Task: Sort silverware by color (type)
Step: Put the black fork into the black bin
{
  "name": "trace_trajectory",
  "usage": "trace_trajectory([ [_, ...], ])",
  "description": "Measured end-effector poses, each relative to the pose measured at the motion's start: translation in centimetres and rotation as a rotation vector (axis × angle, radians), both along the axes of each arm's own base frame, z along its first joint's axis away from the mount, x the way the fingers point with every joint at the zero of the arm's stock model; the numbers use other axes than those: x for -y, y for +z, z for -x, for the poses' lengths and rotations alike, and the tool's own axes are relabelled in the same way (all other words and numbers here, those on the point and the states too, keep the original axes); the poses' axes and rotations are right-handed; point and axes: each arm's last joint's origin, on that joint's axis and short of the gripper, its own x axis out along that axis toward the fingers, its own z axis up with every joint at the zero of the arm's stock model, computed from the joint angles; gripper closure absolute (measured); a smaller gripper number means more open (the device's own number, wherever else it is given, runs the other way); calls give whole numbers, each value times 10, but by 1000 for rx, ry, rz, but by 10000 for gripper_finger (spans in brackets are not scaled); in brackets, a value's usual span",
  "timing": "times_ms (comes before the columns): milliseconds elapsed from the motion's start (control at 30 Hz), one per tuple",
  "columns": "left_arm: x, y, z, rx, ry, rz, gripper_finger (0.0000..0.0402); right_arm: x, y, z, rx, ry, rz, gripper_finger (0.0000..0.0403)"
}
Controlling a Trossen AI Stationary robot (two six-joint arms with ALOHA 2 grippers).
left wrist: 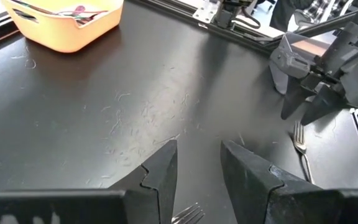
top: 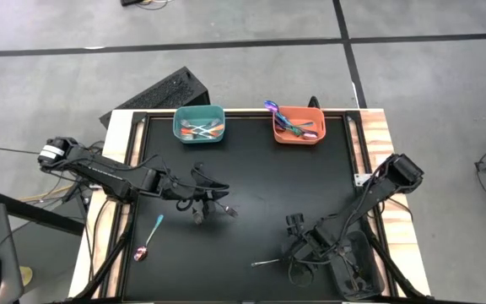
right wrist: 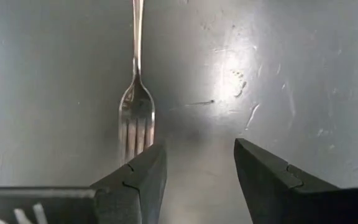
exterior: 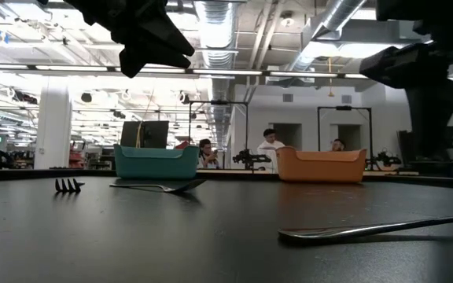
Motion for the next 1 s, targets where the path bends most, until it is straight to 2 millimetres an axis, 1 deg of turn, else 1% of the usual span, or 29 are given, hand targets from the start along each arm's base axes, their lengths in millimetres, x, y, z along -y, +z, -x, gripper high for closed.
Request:
trace_trajectory([
  [233,0,0,0,1,10,-6,292,0,0,0,-6,110,16,200],
  [467,0,0,0,5,22,12,292,-2,0,0,-3,111,12,201],
  [733,0,0,0,6,25,15,292,-7,-20,-6,-31,84,17,201],
  [1000,-2,0,0,5,26,11,292,-7,-18,-8,3,29,14,201],
])
